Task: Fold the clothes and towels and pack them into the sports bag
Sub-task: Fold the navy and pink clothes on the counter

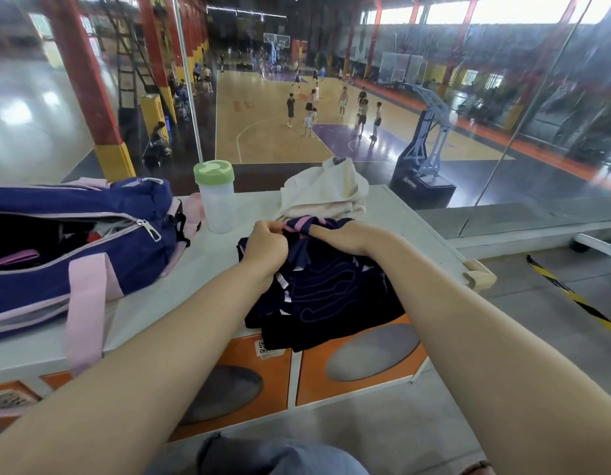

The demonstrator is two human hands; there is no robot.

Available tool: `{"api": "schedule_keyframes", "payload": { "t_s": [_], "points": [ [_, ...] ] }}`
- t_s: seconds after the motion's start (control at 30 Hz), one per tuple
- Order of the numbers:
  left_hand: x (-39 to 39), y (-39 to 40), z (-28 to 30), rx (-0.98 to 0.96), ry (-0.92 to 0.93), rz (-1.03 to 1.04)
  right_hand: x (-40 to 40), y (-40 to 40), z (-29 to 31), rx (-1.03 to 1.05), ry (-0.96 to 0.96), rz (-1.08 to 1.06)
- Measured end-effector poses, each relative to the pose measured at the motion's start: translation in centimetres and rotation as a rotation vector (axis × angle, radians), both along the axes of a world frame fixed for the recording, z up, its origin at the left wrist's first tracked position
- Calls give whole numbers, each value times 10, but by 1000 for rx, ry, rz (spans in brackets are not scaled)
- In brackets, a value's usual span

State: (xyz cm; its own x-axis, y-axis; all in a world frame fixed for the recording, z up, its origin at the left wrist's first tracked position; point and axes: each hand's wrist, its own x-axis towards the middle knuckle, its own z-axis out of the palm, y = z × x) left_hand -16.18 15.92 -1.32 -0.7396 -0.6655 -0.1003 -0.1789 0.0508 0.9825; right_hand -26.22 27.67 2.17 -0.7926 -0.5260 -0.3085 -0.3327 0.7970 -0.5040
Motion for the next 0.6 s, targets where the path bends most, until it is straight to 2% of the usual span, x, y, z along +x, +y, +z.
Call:
{"api": "schedule_keyframes", "payload": {
  "t_s": [0.1, 0.2, 0.3, 0.4, 0.6],
  "points": [
    [-3, -12, -5, -59, -181, -79, 10, -3, 2, 15, 31, -10],
    [-7, -22, -5, -1, -237, -102, 13, 0, -1, -10, 43, 5],
    [-10, -24, -6, -22, -240, -95, 12, 4, -6, -14, 60, 24],
    [-6, -19, -1, -58, -267, -171, 12, 8, -9, -1, 105, 24],
    [-13, -18, -12, -125, -171, -170, 15, 16, -13, -107, 163, 42]
  ]
}}
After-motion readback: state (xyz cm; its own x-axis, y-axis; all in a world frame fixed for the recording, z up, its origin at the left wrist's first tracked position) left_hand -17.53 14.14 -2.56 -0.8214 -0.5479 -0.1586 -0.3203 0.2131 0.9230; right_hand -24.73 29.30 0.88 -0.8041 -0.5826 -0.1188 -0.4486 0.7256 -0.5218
